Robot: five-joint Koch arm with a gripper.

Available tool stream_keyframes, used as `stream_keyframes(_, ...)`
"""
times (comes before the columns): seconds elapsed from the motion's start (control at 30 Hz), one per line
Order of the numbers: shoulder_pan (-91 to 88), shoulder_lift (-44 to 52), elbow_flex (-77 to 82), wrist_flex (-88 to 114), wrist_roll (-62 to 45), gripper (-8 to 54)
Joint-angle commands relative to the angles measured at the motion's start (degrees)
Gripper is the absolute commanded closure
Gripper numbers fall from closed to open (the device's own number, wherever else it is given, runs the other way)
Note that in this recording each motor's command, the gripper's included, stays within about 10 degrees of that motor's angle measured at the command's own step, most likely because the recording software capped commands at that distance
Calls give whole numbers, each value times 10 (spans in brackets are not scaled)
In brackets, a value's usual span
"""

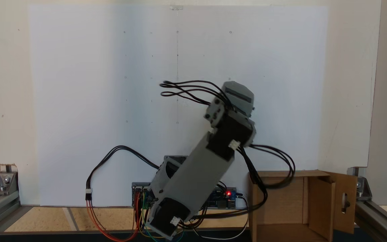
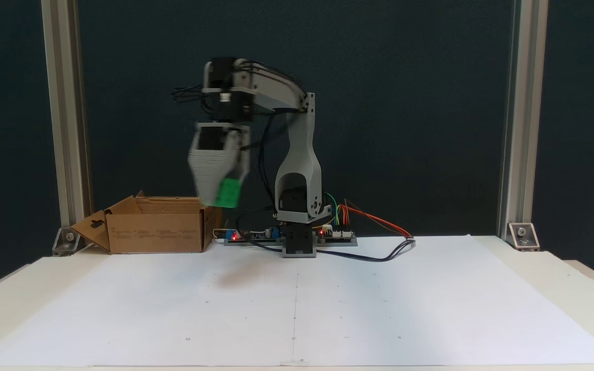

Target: Grasp a green dice and put it in the bin.

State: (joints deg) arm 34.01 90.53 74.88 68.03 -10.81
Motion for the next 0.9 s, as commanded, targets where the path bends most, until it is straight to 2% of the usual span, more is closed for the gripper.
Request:
stream_keyframes(0.0, 51, 40, -32, 10, 24, 339)
stream_keyframes(0.23, 334, 43, -116, 9, -6, 339)
stream_keyframes(0.5, 606, -19, -160, -35, -86, 339)
stream_keyframes(0.7, 661, -120, -160, -42, -126, 339)
stream_keyframes(0.87, 691, -170, -160, -128, -133, 339)
